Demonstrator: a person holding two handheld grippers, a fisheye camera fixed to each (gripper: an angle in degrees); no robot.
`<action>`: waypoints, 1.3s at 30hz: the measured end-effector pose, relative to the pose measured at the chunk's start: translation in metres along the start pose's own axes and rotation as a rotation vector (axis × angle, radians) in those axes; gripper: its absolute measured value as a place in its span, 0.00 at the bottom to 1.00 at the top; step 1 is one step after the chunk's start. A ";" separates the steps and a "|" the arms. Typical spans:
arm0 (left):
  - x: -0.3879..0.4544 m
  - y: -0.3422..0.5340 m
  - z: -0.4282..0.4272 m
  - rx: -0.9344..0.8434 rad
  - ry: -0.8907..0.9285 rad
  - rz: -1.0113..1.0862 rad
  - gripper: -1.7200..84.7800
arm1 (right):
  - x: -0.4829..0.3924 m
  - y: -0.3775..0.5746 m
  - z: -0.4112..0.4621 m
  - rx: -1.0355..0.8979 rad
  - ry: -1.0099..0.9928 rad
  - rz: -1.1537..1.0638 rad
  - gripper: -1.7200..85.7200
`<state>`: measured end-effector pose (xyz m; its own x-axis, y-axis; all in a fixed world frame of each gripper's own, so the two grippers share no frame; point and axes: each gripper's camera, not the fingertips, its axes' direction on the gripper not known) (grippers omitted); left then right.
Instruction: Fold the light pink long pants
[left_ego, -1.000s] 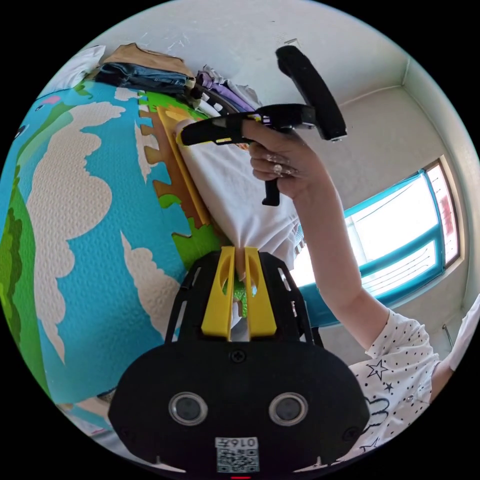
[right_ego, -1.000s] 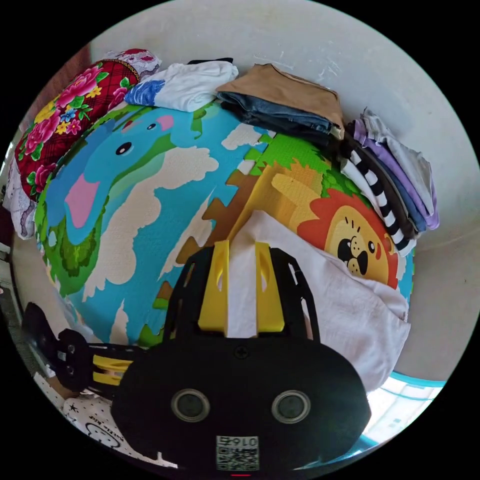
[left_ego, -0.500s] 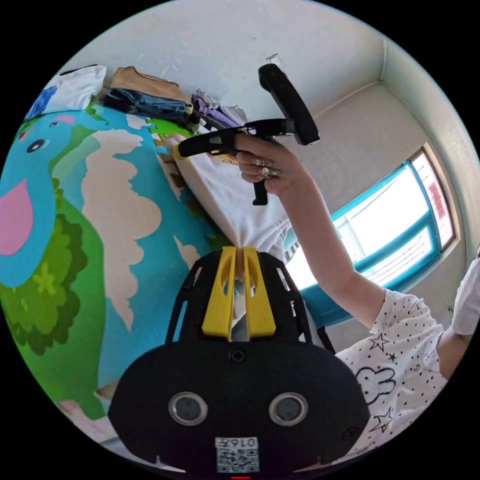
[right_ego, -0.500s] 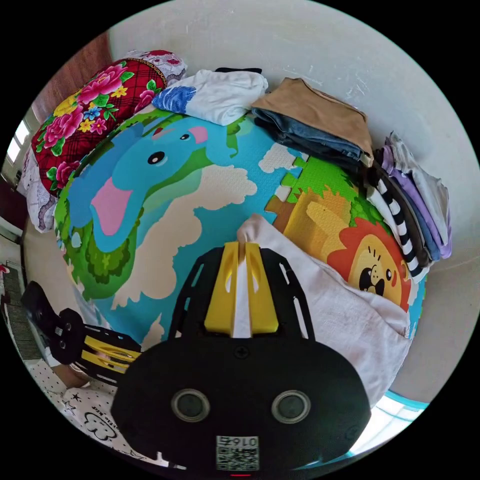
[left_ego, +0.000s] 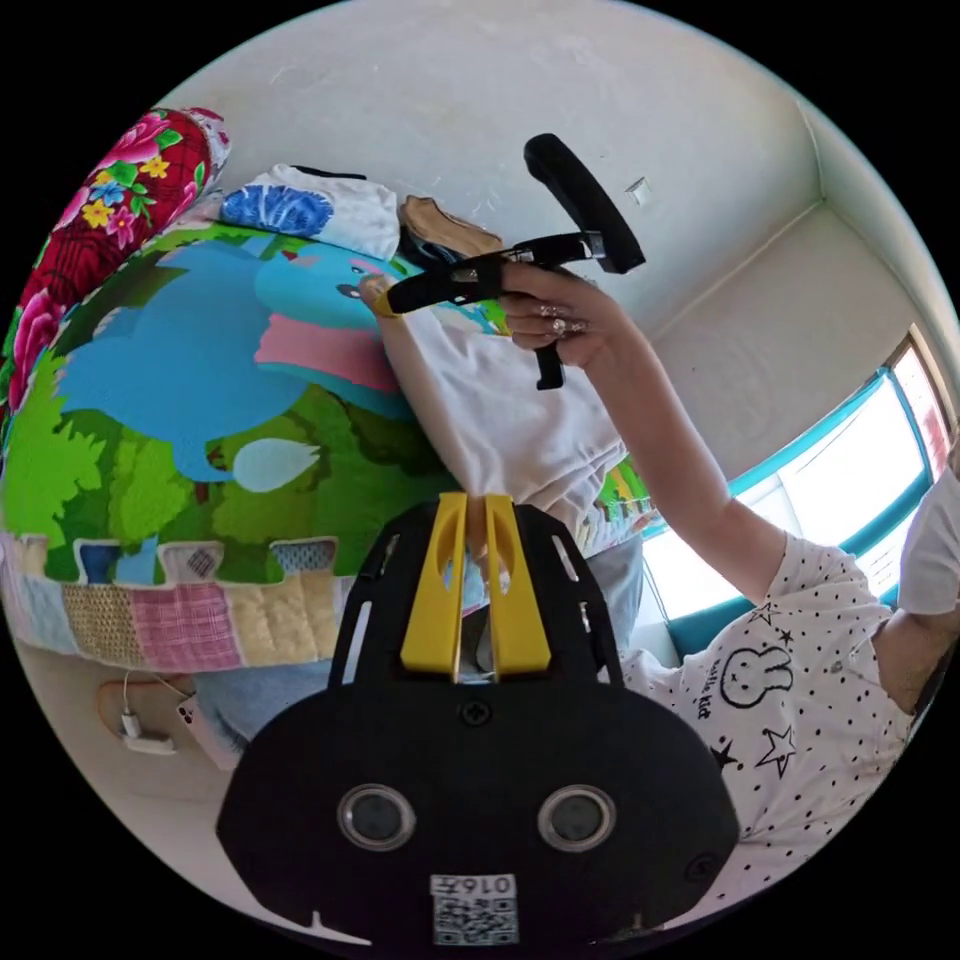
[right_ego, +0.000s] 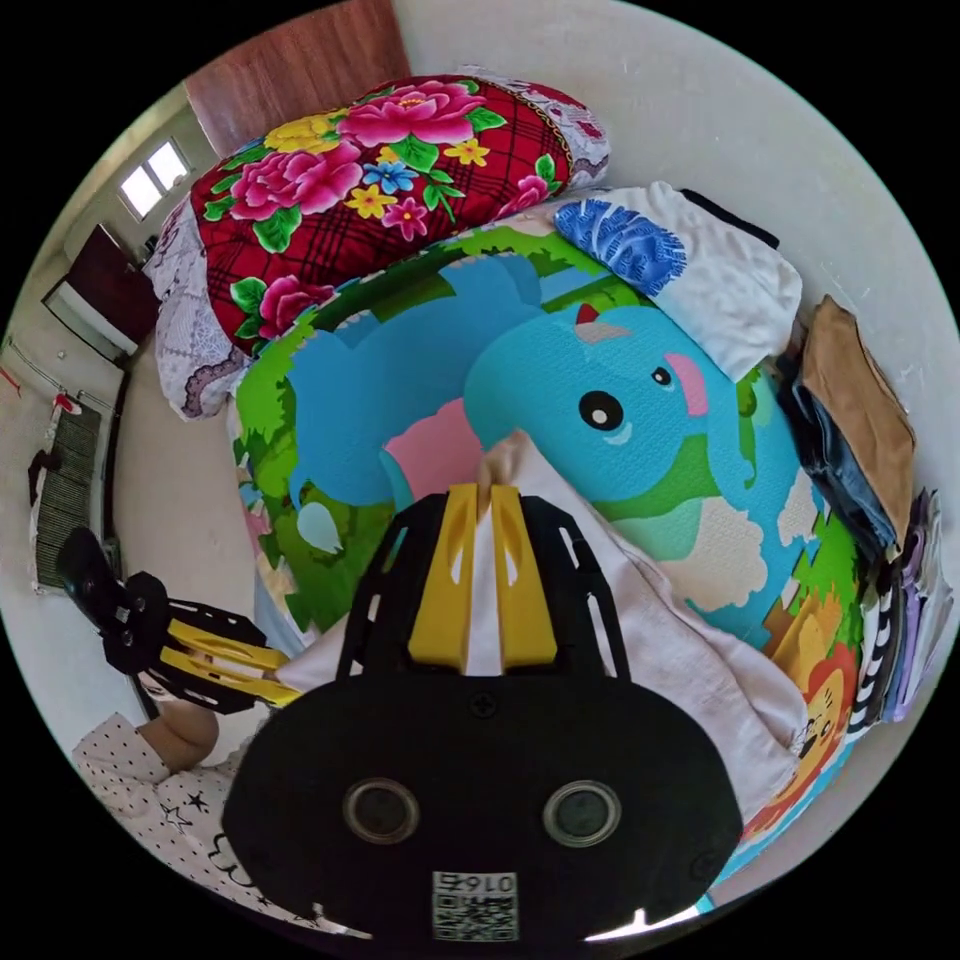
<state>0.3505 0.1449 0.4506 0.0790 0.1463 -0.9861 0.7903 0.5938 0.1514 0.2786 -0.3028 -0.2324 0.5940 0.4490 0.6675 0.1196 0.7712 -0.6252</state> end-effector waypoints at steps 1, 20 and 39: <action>-0.006 0.003 -0.004 0.005 -0.018 -0.036 0.05 | -0.005 -0.008 0.005 -0.033 0.023 -0.009 0.04; -0.093 -0.085 -0.046 0.135 -0.159 -0.052 0.11 | 0.211 0.199 -0.141 0.373 0.075 0.313 0.17; -0.139 -0.153 0.025 -0.010 -0.139 -0.076 0.03 | 0.260 0.207 -0.092 0.278 -0.046 0.498 0.06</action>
<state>0.2338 0.0144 0.5633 0.1034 -0.0096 -0.9946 0.7913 0.6066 0.0764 0.5306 -0.0679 -0.2253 0.4890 0.8031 0.3403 -0.3835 0.5484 -0.7431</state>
